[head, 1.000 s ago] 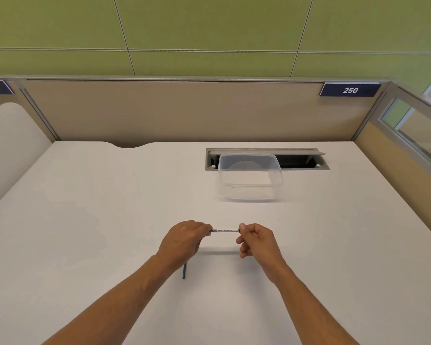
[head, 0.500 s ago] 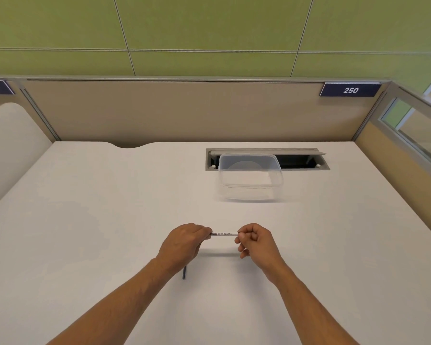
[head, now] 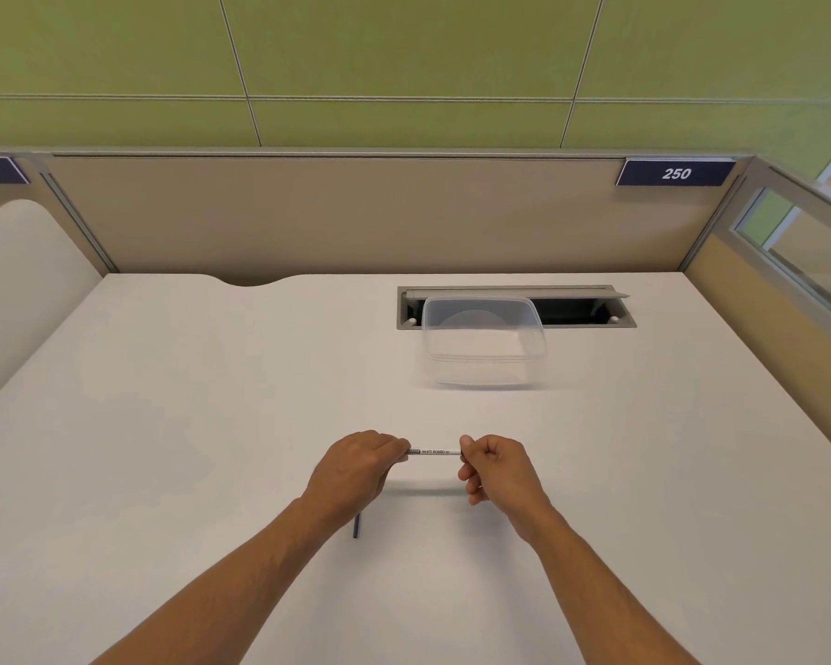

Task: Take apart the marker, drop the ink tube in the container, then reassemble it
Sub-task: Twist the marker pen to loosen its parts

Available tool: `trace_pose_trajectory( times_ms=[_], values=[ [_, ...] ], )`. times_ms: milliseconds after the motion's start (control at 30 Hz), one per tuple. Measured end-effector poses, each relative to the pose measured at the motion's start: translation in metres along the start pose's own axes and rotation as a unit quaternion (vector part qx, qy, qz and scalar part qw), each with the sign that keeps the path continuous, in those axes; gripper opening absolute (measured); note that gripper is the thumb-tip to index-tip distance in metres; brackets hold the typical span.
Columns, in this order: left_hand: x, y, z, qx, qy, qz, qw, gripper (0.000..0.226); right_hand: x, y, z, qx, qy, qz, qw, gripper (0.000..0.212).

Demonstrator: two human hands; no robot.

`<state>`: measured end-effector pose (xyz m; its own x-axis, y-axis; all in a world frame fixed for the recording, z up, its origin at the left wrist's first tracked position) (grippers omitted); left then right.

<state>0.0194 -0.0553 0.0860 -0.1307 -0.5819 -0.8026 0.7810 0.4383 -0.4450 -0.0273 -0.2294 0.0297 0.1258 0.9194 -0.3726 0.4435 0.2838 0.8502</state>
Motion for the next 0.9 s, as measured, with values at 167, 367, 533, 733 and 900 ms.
trace_pose_trajectory(
  times_ms=[167,367,533,733,900],
  values=[
    [-0.001,0.001,-0.001,0.0,-0.002,0.004,1.0,0.021,-0.002,0.005,0.002,-0.03,-0.003,-0.009,1.0,0.008],
    [0.0,0.003,-0.003,-0.005,-0.003,-0.006,1.0,0.027,-0.001,0.009,0.0,-0.061,-0.001,0.009,0.998,0.013],
    [0.0,0.002,-0.003,-0.005,-0.007,-0.002,1.0,0.027,0.001,0.007,-0.001,-0.043,0.003,0.07,0.997,0.005],
    [-0.004,0.001,-0.002,-0.005,-0.011,0.005,1.0,0.029,0.009,0.001,-0.001,0.022,0.024,0.053,0.998,0.037],
    [-0.002,0.001,-0.004,-0.003,-0.004,0.01,1.0,0.029,0.007,0.001,0.0,0.008,0.019,0.012,1.0,0.022]
  ],
)
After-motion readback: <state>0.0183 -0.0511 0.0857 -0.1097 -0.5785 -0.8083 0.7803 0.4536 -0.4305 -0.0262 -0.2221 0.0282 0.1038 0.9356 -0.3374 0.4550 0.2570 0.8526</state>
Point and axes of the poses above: each hand's wrist, its own z-axis towards the middle knuckle, its own x-axis out of the palm, y = z × x, the point moved 9 cm from there along z, towards the middle knuckle, and after that the axes turned 15 degrees about -z, right-handed, at the moved point
